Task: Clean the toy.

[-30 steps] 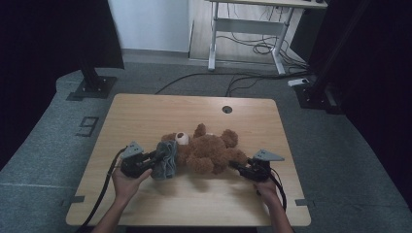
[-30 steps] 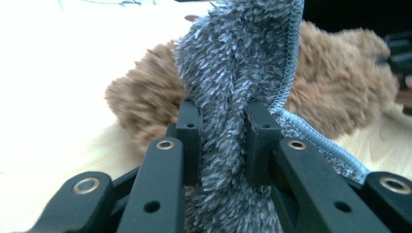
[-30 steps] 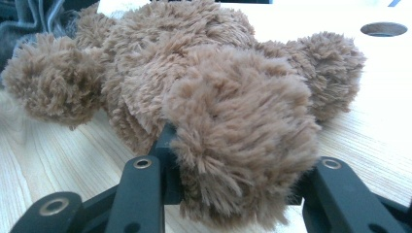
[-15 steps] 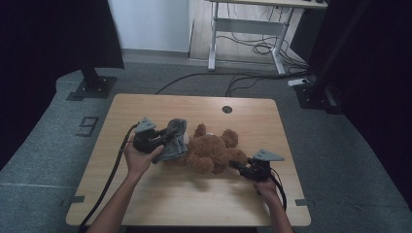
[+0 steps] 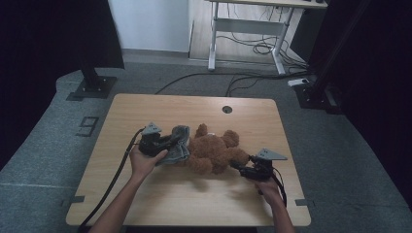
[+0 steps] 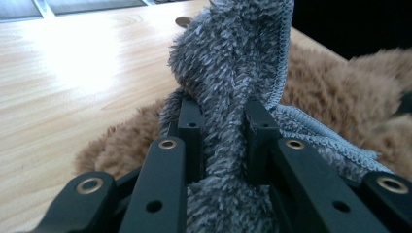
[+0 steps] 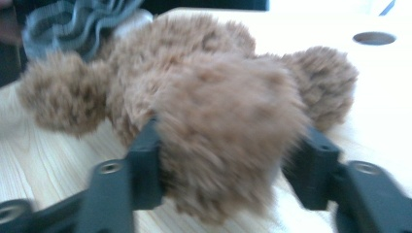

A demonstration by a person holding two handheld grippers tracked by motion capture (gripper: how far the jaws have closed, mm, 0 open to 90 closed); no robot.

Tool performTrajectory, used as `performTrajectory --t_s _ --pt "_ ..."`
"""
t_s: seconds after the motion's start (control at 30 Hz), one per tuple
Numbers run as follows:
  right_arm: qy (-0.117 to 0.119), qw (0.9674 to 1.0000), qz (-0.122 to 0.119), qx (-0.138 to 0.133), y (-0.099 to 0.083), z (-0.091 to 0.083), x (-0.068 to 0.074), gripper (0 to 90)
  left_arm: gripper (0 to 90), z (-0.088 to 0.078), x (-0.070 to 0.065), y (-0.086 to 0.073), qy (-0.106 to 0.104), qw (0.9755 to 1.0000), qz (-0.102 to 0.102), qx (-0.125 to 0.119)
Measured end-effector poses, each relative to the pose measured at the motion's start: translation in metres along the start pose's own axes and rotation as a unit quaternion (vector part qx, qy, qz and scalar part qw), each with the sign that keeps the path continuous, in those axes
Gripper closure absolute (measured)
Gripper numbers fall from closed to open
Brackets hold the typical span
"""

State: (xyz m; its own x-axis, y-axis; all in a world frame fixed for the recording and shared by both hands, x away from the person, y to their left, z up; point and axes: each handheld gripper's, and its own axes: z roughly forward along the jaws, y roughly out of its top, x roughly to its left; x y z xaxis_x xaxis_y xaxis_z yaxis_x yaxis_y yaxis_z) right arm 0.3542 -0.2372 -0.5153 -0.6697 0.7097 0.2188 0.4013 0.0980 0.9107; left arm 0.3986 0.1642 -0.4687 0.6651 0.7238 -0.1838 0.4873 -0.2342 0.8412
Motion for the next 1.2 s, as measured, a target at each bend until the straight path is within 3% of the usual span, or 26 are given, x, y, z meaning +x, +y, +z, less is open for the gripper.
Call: performTrajectory --t_s 0.17,0.33,0.4,0.43,0.5,0.53,0.67,0.8,0.9,1.07,1.2 --pt "0.005 0.9996 0.013 -0.023 0.022 -0.011 0.002 25.4 74.5 -0.004 -0.006 -0.011 0.001 0.9999 0.006 -0.008" --pt "0.006 0.9988 0.019 -0.045 0.045 -0.014 0.007 24.5 74.7 -0.009 -0.011 -0.021 -0.006 0.9999 0.006 -0.012" --pt "0.004 0.9992 0.019 -0.036 0.055 -0.007 0.011 23.7 74.7 -0.012 -0.013 -0.025 -0.009 0.9998 0.006 -0.015" --pt "0.004 0.9998 0.016 -0.013 0.062 0.007 0.017 21.6 74.8 -0.013 -0.014 -0.028 -0.011 0.9998 0.004 -0.017" --pt "0.006 0.9999 0.01 0.008 0.065 0.021 0.024 20.5 74.7 -0.015 -0.015 -0.033 -0.015 0.9997 0.004 -0.018" --pt "0.006 0.9999 0.01 0.008 0.065 0.021 0.024 20.5 74.7 -0.016 -0.015 -0.034 -0.017 0.9997 0.003 -0.019" --pt "0.009 0.9986 0.004 0.051 0.059 0.049 0.035 18.2 74.7 -0.019 -0.016 -0.04 -0.022 0.9996 0.0 -0.02" --pt "0.012 0.9944 0.005 0.105 0.038 0.069 0.039 15.5 74.7 -0.021 -0.016 -0.043 -0.028 0.9994 -0.002 -0.02" --pt "0.021 0.9942 0.02 0.104 0.022 0.065 0.039 20.0 74.6 -0.024 -0.019 -0.048 -0.032 0.9993 -0.003 -0.021" --pt "0.018 0.9923 0.019 0.121 0.012 0.061 0.041 20.2 74.3 -0.029 -0.026 -0.051 -0.033 0.9992 -0.003 -0.021" --pt "0.014 0.993 0.005 0.118 0.007 0.06 0.043 26.4 73.7 -0.035 -0.035 -0.038 -0.033 0.9991 0.0 -0.027"
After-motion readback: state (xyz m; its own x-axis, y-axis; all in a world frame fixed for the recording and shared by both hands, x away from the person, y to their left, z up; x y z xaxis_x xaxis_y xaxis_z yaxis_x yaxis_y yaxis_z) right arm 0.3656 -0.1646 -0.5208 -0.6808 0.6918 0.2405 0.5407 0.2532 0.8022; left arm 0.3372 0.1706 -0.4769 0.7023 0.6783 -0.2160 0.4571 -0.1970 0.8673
